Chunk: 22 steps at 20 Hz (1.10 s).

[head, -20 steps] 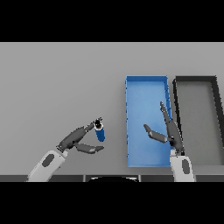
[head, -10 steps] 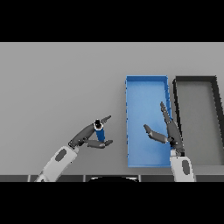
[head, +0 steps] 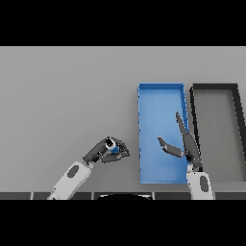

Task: Pick up the blue pipe and place it into the blue bin.

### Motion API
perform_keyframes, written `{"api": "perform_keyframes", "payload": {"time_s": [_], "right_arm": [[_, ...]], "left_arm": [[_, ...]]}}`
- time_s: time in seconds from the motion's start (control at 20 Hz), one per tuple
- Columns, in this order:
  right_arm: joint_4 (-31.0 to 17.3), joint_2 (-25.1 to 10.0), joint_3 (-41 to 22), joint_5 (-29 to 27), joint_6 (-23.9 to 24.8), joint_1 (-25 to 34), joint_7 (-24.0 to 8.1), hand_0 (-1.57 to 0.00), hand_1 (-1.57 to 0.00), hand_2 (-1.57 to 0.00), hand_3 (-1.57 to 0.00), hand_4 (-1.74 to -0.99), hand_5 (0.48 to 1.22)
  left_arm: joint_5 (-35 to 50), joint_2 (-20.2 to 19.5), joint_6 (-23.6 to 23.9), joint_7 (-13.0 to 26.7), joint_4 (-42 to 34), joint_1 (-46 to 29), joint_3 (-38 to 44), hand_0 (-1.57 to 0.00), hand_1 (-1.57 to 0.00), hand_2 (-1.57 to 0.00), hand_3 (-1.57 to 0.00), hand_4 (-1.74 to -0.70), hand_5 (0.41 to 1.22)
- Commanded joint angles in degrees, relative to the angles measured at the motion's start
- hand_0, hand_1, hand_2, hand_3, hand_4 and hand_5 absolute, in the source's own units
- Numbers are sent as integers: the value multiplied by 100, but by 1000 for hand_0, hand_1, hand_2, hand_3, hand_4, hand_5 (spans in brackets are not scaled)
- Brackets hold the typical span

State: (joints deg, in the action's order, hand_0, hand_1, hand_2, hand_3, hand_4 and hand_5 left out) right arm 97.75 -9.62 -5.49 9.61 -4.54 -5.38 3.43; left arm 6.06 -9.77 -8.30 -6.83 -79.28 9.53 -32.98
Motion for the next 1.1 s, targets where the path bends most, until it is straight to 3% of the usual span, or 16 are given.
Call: {"api": "perform_keyframes", "payload": {"time_s": [0.0, 0.2, 0.5, 1.05], "right_arm": [[-19, 4, 4, 14, 16, 14, -28, 1, 1, 1, 1, -1178, 561], [-81, 0, 31, -8, 14, 39, -12, 1, 1, 1, 1, -1174, 558], [-76, -11, -4, 93, 44, 18, -50, 1, 1, 1, 1, -1151, 550], [9, -96, 13, 176, 70, -91, 68, 1, 1, 1, 1, -1124, 578]], "left_arm": [[-41, -25, -3, 44, -45, 3, -67, -1193, -1266, -1311, -1258, -1617, 1106], [-265, 26, 187, -156, -14, 43, -147, -1416, -1446, -1464, -1443, -1525, 1174], [-245, 242, 164, -533, -629, 47, -40, -1530, -1538, -1543, -1537, -1482, 1209], [-376, 478, -155, 300, -1132, 382, 69, -1568, -1568, -1569, -1568, -1473, 1220]]}}
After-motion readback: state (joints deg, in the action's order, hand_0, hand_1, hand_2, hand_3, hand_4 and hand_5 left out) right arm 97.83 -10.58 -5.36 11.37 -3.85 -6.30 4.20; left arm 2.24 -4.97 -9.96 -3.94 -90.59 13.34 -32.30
